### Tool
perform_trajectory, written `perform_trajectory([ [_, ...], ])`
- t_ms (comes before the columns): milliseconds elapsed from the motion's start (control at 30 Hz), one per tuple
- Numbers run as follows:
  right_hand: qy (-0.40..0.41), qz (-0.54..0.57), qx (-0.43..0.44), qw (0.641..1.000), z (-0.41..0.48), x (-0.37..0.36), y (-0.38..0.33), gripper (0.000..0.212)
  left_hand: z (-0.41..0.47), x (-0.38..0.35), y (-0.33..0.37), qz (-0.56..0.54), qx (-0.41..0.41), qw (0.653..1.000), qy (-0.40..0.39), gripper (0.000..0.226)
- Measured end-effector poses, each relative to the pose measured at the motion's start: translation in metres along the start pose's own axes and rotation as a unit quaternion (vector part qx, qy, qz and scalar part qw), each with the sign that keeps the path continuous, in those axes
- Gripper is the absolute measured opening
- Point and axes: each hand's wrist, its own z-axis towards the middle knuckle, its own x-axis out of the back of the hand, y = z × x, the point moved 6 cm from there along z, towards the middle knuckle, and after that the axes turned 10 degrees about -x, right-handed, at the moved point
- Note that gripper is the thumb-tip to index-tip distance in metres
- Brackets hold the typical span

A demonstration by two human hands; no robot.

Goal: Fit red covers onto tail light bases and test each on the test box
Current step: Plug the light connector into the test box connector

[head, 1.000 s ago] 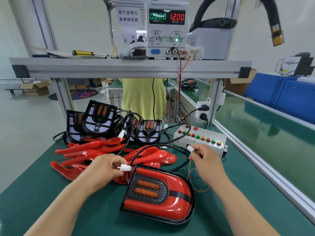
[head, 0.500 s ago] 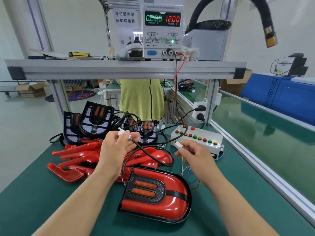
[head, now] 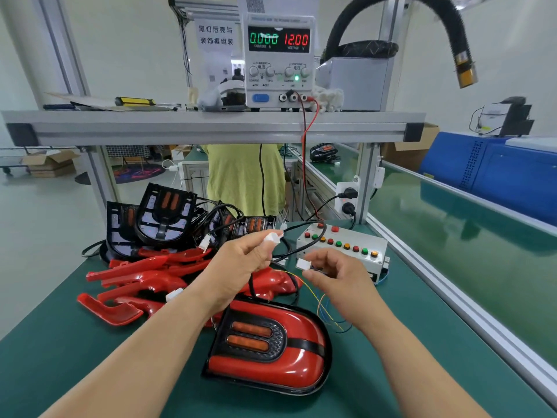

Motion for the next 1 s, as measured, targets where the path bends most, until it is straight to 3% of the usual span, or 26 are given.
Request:
perform_trajectory([
  [200, -0.018, 0.001, 0.009, 1.0, -0.003, -0.003, -0.003, 0.022, 0.0, -0.005, 0.011, 0.119, 0.002, 0.99, -0.077, 0.025],
  [333, -0.024, 0.003, 0.015, 1.0, -0.005, -0.003, -0.007, 0.022, -0.001, -0.008, 0.009, 0.282, -0.028, 0.951, -0.126, 0.033],
  [600, -0.017, -0.006, 0.025, 1.0, -0.006, -0.002, -0.011, 0.025, -0.003, -0.003, 0.008, 0.247, -0.086, 0.963, -0.066, 0.019],
  [767, -0.02, 0.001, 0.025, 0.999, -0.005, -0.004, -0.012, 0.023, 0.0, -0.002, 0.005, 0.201, -0.041, 0.974, -0.091, 0.024],
  [900, -0.022, -0.001, 0.018, 1.0, -0.004, -0.006, -0.012, 0.016, -0.003, -0.002, 0.005, 0.268, -0.039, 0.956, -0.113, 0.011],
  [1000, 0.0, -0.022, 0.035, 0.999, -0.004, -0.005, -0.014, 0.02, -0.005, -0.007, 0.003, 0.332, -0.034, 0.93, -0.153, 0.024],
])
